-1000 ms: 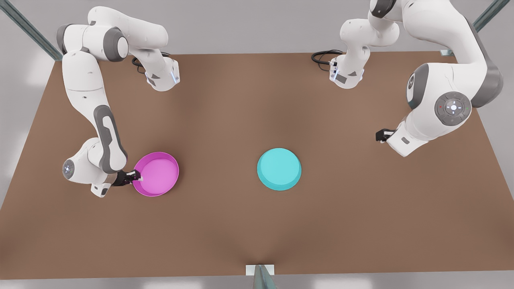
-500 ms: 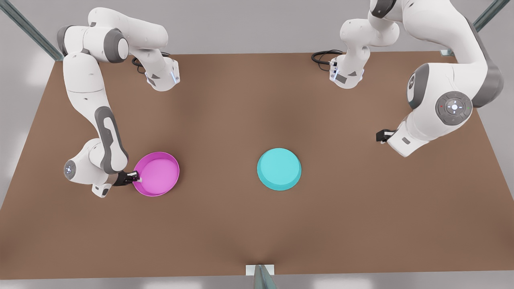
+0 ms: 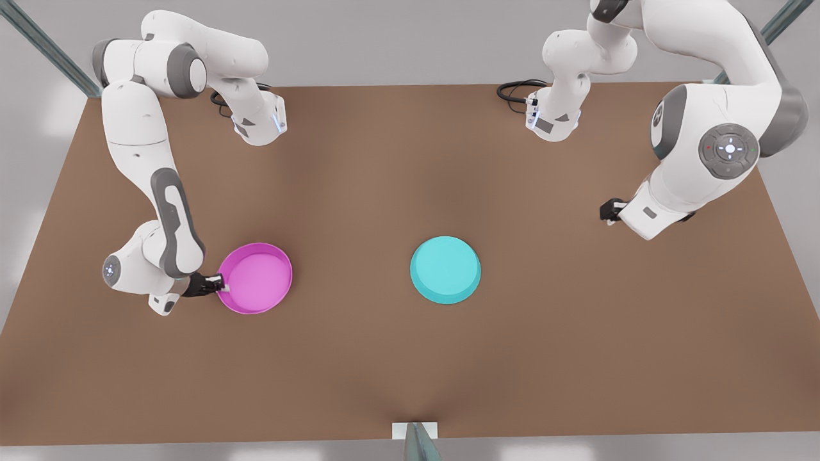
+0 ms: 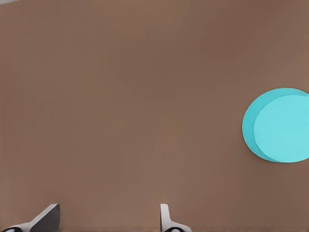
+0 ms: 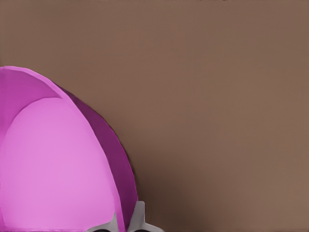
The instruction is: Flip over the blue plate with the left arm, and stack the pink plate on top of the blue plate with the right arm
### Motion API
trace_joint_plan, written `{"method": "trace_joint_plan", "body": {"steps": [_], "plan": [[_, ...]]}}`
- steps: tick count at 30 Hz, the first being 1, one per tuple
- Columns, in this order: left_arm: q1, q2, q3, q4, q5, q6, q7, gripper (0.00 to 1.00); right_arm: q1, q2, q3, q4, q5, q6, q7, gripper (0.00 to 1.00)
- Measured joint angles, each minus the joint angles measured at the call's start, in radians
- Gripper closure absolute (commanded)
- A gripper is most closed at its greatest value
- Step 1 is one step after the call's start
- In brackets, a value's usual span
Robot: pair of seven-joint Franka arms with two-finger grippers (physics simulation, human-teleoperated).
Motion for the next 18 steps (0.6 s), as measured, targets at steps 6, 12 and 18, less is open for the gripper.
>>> {"method": "trace_joint_plan", "body": {"steps": [6,12,18], "plan": [[0.0,0.005,0.003,0.0,0.004,0.004,0.002,0.0,0.011,-0.016,0.002,0.0,0.055,-0.038,0.001,0.79],[0.0,0.0,0.005,-0.001,0.005,-0.003,0.0,0.0,0.065,-0.028,0.011,-0.002,0.13,-0.024,0.017,0.79],[0.0,0.0,0.003,-0.001,0.014,-0.006,0.0,0.0,0.124,-0.029,0.041,0.0,0.176,0.008,0.115,0.79]]}}
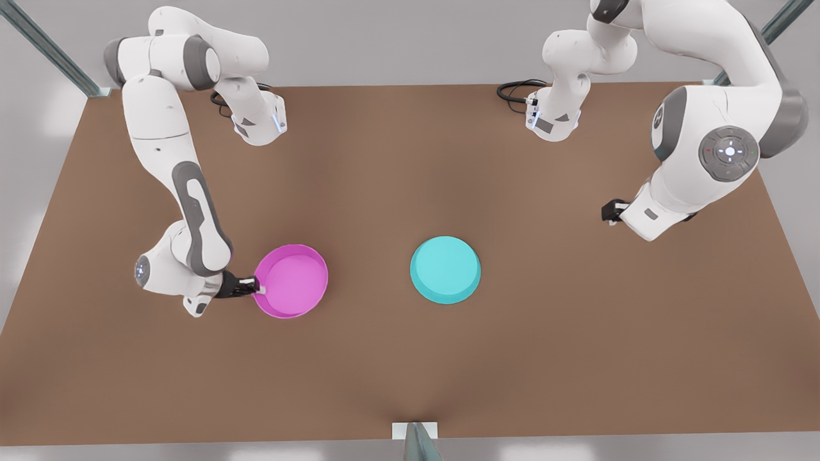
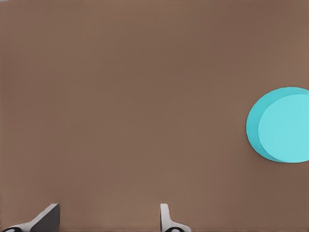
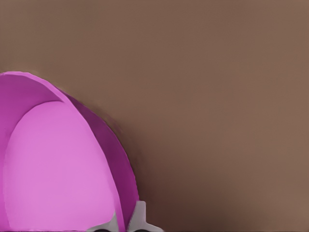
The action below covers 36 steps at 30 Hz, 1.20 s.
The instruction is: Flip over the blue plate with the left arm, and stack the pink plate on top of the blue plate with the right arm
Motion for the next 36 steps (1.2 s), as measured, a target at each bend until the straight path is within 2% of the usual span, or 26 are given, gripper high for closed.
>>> {"method": "trace_joint_plan", "body": {"steps": [9,19,25,35,36], "plan": [[0.0,0.003,0.0,0.0,0.023,-0.006,-0.004,0.0,0.09,-0.012,0.06,0.009,0.1,0.06,0.173,0.79],[0.0,0.011,0.0,0.0,0.025,0.001,-0.008,0.0,0.397,-0.022,0.076,0.041,0.174,0.239,0.531,0.79],[0.002,0.016,0.0,0.0,0.025,0.006,-0.008,0.0,0.598,-0.029,0.013,0.025,0.28,0.337,0.613,0.79],[0.001,0.02,0.001,0.0,0.027,0.004,-0.008,0.0,0.767,0.012,-0.045,0.071,0.385,0.414,0.72,0.79],[0.002,0.02,0.001,0.0,0.027,0.004,-0.008,0.0,0.767,0.014,-0.048,0.084,0.383,0.412,0.724,0.65]]}}
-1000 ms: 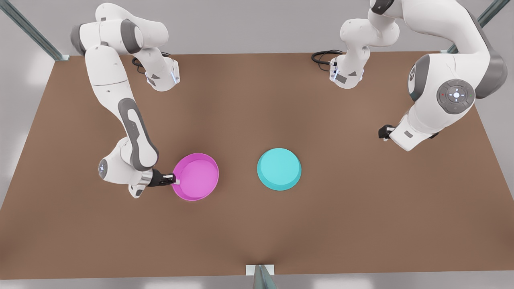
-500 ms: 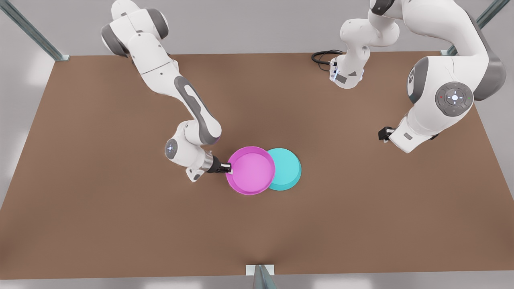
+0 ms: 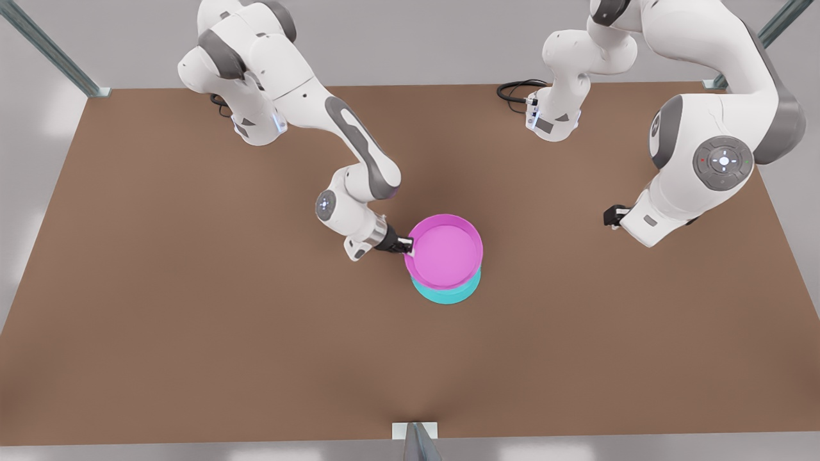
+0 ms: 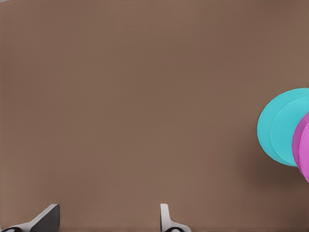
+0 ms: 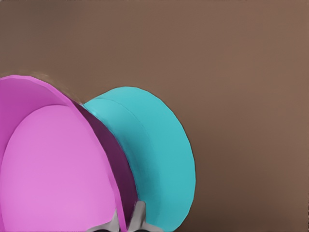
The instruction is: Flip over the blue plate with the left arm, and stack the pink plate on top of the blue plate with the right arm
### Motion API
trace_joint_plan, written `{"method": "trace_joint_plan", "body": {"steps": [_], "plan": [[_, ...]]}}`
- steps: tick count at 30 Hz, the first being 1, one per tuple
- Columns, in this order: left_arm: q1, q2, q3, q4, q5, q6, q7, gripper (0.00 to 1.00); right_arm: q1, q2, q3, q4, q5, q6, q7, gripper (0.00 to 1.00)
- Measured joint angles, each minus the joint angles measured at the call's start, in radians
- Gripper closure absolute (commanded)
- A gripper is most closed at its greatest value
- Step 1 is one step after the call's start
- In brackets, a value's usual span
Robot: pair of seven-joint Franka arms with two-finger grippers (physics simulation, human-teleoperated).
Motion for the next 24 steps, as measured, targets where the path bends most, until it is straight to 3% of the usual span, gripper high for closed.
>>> {"method": "trace_joint_plan", "body": {"steps": [2,3,8,12,13,15,16,18,20,24], "plan": [[0.0,0.0,0.0,0.0,0.0,0.0,0.0,0.0,0.0,0.0,-0.001,0.002,-0.01,-0.001,0.008,0.1],[0.0,0.0,0.0,0.0,0.0,-0.001,-0.001,0.0,0.0,0.0,-0.001,0.002,-0.015,0.001,0.008,0.0],[0.0,0.0,0.0,-0.001,0.0,0.0,-0.002,0.0,-0.001,-0.011,-0.014,0.0,-0.017,0.0,-0.003,0.0],[0.0,0.0,0.0,0.0,0.0,0.0,-0.002,0.0,-0.118,-0.224,-0.025,-0.121,-0.047,-0.071,-0.133,0.0],[0.0,0.0,-0.001,0.0,0.0,-0.001,-0.003,0.0,-0.19,-0.288,-0.024,-0.165,-0.115,-0.113,-0.173,0.0],[0.0,-0.001,-0.002,0.0,0.0,0.0,-0.004,0.0,-0.385,-0.393,-0.024,-0.16,-0.488,-0.378,-0.179,0.0],[0.0,-0.002,-0.002,0.001,-0.002,0.0,-0.003,0.0,-0.485,-0.452,-0.022,-0.125,-0.718,-0.529,-0.179,0.0],[0.0,-0.002,-0.003,0.003,-0.007,0.002,-0.002,0.0,-0.622,-0.486,-0.019,0.019,-0.985,-0.809,-0.178,0.0],[0.0,-0.002,-0.006,0.004,-0.011,0.002,0.001,0.0,-0.725,-0.477,-0.02,0.198,-1.088,-1.008,-0.173,0.0],[0.0,0.0,-0.012,0.009,-0.015,0.002,0.009,0.0,-0.734,-0.48,-0.029,0.207,-1.088,-1.025,-0.181,0.0]]}}
